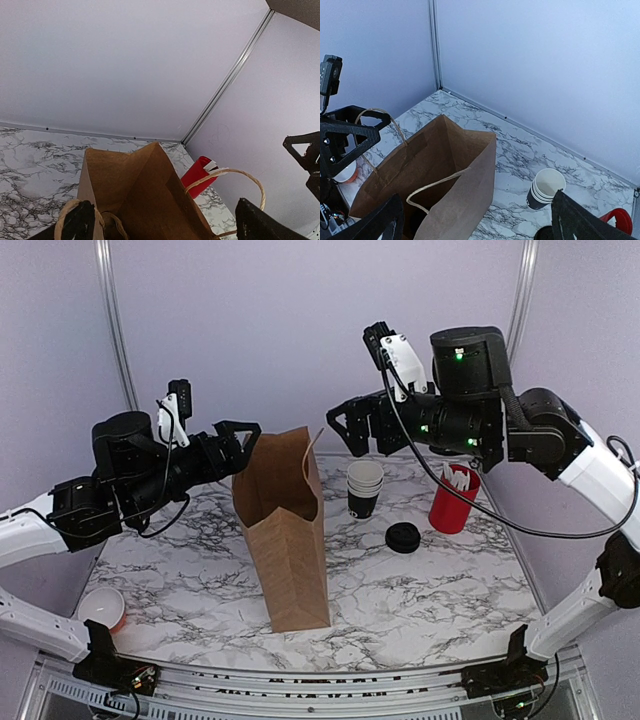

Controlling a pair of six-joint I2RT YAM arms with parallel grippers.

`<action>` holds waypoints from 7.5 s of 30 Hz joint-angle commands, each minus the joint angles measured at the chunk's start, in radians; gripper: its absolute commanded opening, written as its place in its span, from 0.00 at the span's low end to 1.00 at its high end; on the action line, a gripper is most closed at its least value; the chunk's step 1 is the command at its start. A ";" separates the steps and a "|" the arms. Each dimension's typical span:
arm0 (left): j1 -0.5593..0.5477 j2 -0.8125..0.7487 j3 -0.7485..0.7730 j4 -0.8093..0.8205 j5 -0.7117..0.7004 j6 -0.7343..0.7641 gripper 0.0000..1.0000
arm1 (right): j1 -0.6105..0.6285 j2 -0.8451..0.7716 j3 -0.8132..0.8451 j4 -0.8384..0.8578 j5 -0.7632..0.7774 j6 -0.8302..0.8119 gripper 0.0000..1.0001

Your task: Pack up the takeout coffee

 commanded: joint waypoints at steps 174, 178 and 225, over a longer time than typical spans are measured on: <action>0.138 -0.081 0.119 -0.337 0.092 -0.069 0.99 | -0.875 -0.296 -0.093 -0.088 -0.300 0.018 0.00; 0.138 -0.078 0.120 -0.337 0.093 -0.071 0.99 | -0.875 -0.300 -0.071 -0.072 -0.331 0.016 0.00; 0.139 -0.086 0.102 -0.326 0.096 -0.074 0.99 | -0.688 -0.106 0.104 0.143 -0.926 0.170 0.00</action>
